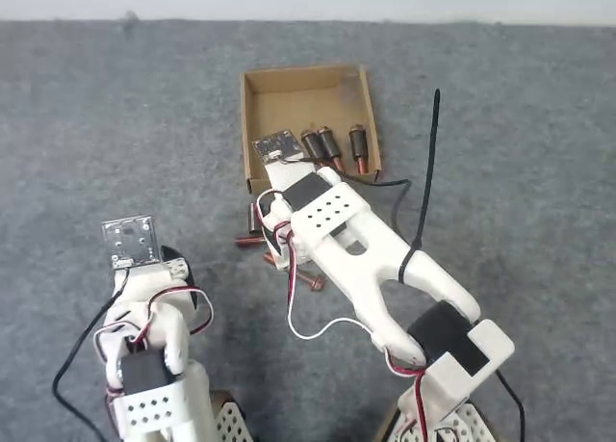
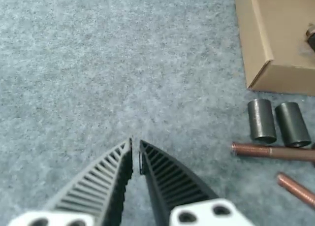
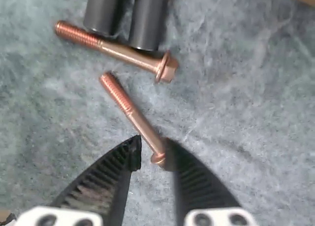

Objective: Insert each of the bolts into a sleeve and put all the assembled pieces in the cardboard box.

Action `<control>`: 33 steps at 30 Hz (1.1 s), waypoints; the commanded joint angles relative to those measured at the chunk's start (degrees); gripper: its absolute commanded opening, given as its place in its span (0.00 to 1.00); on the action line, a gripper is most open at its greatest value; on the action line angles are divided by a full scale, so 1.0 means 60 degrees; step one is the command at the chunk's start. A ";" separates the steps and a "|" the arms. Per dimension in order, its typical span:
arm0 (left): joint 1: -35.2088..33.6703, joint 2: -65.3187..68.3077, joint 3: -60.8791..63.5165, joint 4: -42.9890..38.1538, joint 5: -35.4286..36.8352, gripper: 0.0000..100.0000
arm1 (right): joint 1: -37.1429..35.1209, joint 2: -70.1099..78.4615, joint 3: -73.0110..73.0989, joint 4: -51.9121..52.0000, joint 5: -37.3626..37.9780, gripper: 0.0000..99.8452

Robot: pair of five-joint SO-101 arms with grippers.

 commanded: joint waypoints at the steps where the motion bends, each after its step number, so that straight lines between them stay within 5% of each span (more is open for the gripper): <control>1: -0.0029 -0.0015 -0.0139 0.0103 -0.0073 0.02 | -0.0081 -0.0579 -0.0059 -0.0300 0.0337 0.14; 11: -0.0029 -0.0015 -0.0139 0.0088 -0.0073 0.02 | -0.0081 -0.0579 0.0879 -0.2088 0.0337 0.12; 20: -0.0029 -0.0029 -0.0139 -0.0088 -0.0073 0.02 | -0.0037 -0.0447 0.0264 -0.3626 -0.1158 0.12; 33: -0.0029 -0.0029 -0.0139 -0.0103 -0.0073 0.02 | 0.0183 0.1634 -0.1319 -0.3670 -0.1421 0.12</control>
